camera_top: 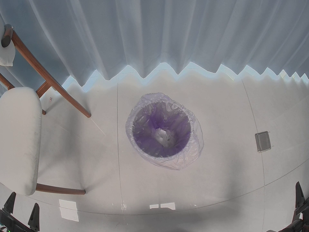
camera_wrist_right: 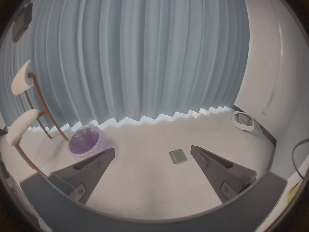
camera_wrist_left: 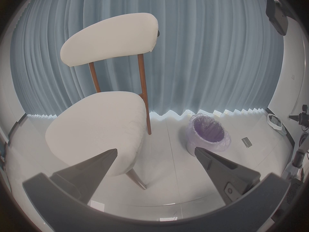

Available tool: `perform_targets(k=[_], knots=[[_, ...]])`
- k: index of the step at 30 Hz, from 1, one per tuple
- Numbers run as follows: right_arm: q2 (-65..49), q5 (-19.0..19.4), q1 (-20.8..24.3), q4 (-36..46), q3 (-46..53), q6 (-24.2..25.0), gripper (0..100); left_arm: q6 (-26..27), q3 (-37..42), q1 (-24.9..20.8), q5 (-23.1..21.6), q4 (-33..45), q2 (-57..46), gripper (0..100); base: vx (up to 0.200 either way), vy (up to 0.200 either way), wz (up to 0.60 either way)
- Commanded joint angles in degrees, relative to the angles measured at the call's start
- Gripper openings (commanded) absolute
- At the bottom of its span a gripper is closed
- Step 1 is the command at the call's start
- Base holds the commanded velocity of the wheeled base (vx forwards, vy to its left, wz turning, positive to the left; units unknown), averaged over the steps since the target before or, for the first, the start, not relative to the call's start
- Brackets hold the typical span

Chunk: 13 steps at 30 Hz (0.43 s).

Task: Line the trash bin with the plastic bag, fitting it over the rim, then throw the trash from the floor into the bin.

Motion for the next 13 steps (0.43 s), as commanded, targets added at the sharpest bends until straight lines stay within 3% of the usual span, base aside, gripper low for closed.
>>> perform_targets(k=[1, 13], knots=[[-2.41, 4.75, 0.66, 4.64, 1.00, -4.29, 100, 0.05, 1.01, 0.01, 0.04, -0.01, -0.79, 100, 0.000, 0.000, 0.00], [-2.76, 1.41, 0.74, 3.41, 1.27, -2.27, 100, 0.31, 0.92, 0.10, -0.05, 0.08, -0.79, 100, 0.000, 0.000, 0.00]])
